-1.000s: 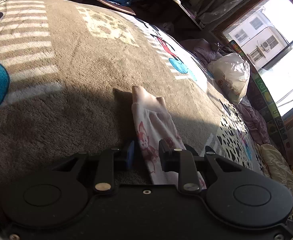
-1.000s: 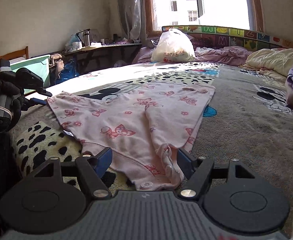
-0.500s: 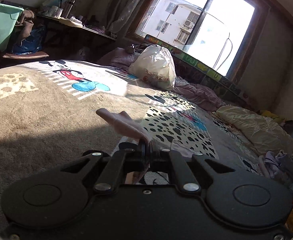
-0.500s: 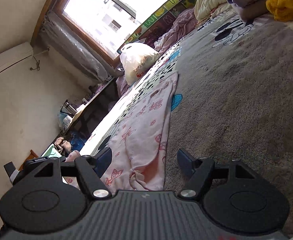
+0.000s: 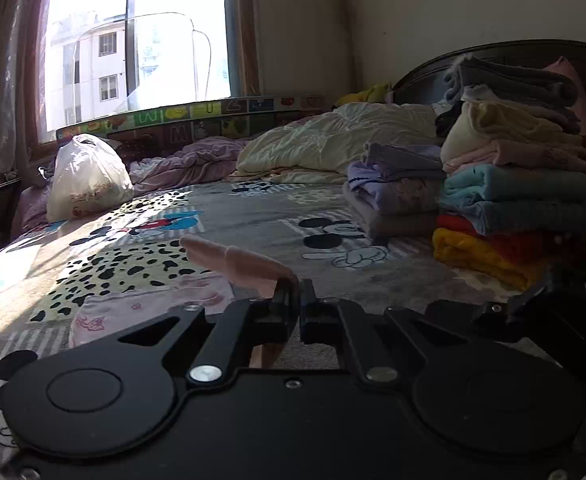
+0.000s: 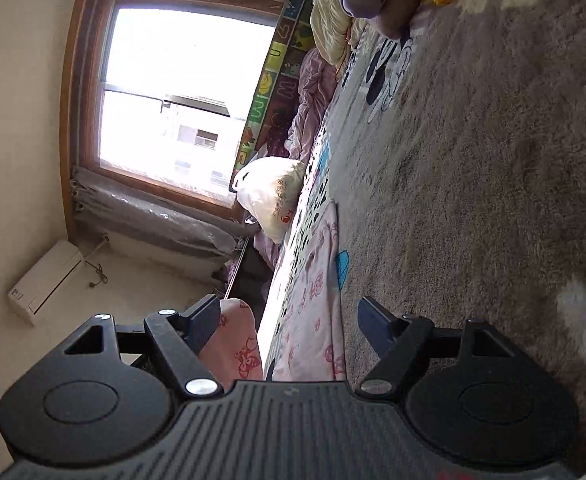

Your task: Fold clothes

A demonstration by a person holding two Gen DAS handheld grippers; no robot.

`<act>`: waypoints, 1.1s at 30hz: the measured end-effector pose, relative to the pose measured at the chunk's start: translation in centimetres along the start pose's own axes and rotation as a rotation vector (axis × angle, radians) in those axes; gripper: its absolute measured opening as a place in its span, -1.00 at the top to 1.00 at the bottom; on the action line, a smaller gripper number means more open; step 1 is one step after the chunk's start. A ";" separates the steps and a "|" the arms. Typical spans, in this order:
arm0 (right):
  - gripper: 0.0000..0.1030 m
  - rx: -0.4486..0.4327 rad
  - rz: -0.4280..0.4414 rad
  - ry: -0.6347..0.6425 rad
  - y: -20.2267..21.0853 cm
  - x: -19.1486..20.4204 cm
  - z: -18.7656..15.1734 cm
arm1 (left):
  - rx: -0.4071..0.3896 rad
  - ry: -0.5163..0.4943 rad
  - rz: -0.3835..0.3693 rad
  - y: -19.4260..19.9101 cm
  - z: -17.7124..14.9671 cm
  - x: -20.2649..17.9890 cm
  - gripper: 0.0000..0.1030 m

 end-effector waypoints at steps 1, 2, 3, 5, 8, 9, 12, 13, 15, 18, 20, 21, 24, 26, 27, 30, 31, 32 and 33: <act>-0.46 -0.017 0.005 -0.017 0.2 -0.3 0.3 | 0.038 -0.036 -0.046 -0.3 -0.7 -1.5 0.54; -0.46 -0.035 0.010 -0.036 0.5 -0.6 0.7 | 0.048 -0.070 -0.056 -0.1 -1.3 -2.6 0.54; -0.46 -0.053 0.015 -0.054 0.7 -0.9 1.0 | 0.051 -0.080 -0.063 0.1 -1.7 -3.0 0.54; -0.46 -0.050 -0.011 -0.031 0.6 -1.1 1.0 | 0.063 -0.027 -0.069 1.1 -2.4 -1.8 0.54; -0.46 -0.035 -0.060 0.020 0.2 -1.1 0.8 | 0.051 0.037 0.016 3.9 -3.4 1.7 0.54; -0.46 -0.030 -0.077 0.037 0.1 -1.1 0.7 | 0.043 0.071 0.058 5.1 -3.9 3.3 0.54; -0.46 -0.015 -0.126 0.088 -0.2 -1.2 0.6 | 0.028 0.169 0.161 8.2 -5.2 8.0 0.52; -0.46 -0.010 -0.143 0.105 -0.2 -1.2 0.6 | 0.029 0.184 0.182 9.1 -5.6 9.1 0.50; -0.45 0.000 -0.176 0.139 -0.4 -1.2 0.5 | 0.029 0.214 0.224 10.8 -6.4 11.5 0.25; -0.35 0.045 -0.219 0.164 -0.9 -1.2 -0.1 | 0.023 0.247 0.240 12.8 -7.5 13.3 0.10; -0.33 0.081 -0.221 0.154 -1.3 -1.1 -1.0 | 0.027 0.245 0.233 13.0 -8.0 13.4 0.04; -0.33 0.092 -0.227 0.161 -1.5 -1.1 -1.4 | 0.032 0.227 0.233 12.9 -8.3 13.2 0.03; -0.33 0.098 -0.249 0.202 -2.2 -1.0 -2.1 | 0.056 0.099 0.220 12.1 -8.7 11.6 0.03; -0.28 0.079 -0.259 0.216 -2.6 -1.0 -2.0 | 0.069 -0.005 0.216 12.0 -9.1 10.3 0.02; -0.22 0.061 -0.256 0.218 -2.6 -1.0 -1.7 | 0.076 -0.065 0.221 11.9 -9.5 9.7 0.02; 0.12 0.020 -0.259 0.218 -2.7 -1.7 -0.7 | 0.102 -0.190 0.289 11.2 -10.7 9.1 0.03; 0.22 0.012 -0.265 0.219 -2.7 -2.0 -0.4 | 0.109 -0.209 0.302 10.9 -10.9 9.2 0.03; 0.40 0.007 -0.270 0.218 -2.7 -2.4 -0.1 | 0.116 -0.223 0.311 10.8 -11.2 9.3 0.03; 0.58 0.004 -0.274 0.213 -2.7 -2.7 0.1 | 0.119 -0.226 0.316 10.7 -11.3 9.5 0.03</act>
Point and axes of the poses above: each gripper's, at about its wrist camera, not at the fingertips, and y roughly against the way its jaws point, x to its left, z to its top, the point moved 10 cm from there along -y, roughly the way its jaws point, and after that the axes turned 3 degrees about z, right-handed, at the moved point
